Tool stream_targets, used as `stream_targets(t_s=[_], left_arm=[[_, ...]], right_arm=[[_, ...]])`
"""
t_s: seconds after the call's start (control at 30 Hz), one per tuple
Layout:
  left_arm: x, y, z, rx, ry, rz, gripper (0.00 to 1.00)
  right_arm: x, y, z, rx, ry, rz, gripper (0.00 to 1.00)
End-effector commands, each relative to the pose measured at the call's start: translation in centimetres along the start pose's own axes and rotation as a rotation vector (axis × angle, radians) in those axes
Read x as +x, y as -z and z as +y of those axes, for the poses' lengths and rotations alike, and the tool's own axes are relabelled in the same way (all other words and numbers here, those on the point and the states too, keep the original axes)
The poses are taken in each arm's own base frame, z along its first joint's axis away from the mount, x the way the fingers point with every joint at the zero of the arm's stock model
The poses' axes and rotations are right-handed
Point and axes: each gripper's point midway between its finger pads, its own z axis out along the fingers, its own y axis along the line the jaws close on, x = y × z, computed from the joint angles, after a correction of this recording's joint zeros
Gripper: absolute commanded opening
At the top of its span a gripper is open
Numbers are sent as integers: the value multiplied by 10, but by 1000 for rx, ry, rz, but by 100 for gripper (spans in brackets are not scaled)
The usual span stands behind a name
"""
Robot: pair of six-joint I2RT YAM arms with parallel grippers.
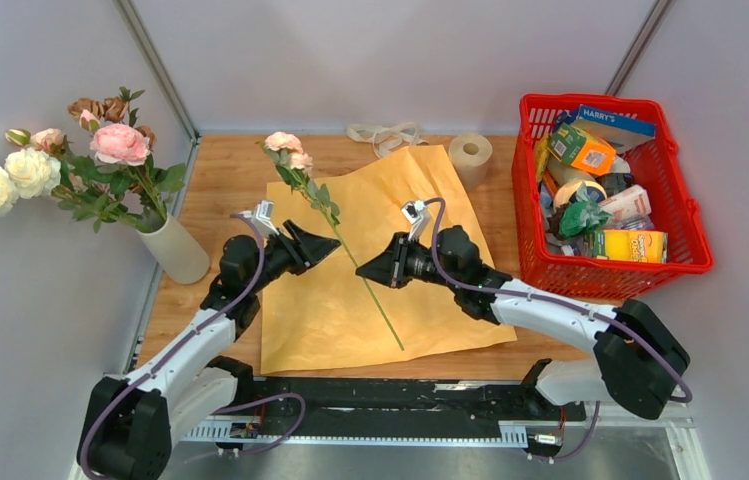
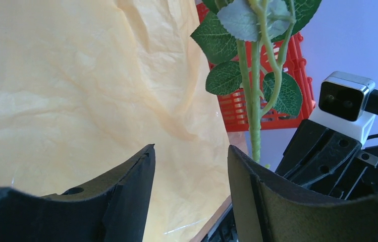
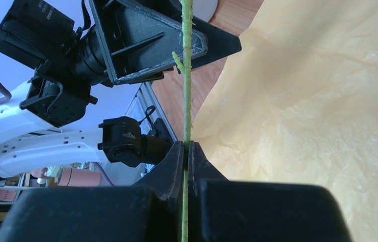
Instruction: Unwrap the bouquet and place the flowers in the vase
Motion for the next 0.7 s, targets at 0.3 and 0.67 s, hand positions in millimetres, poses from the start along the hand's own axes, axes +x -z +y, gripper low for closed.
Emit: stream_targets(t_s=[0.3,0.67], left_arm=[[-7,16,-29,112,-83,-55,64],[-12,9,-47,169,-114,-37,64]], right_arm=[[-14,8,17,-31,13,-65,0],[6,1,20,-86,40,1,0]])
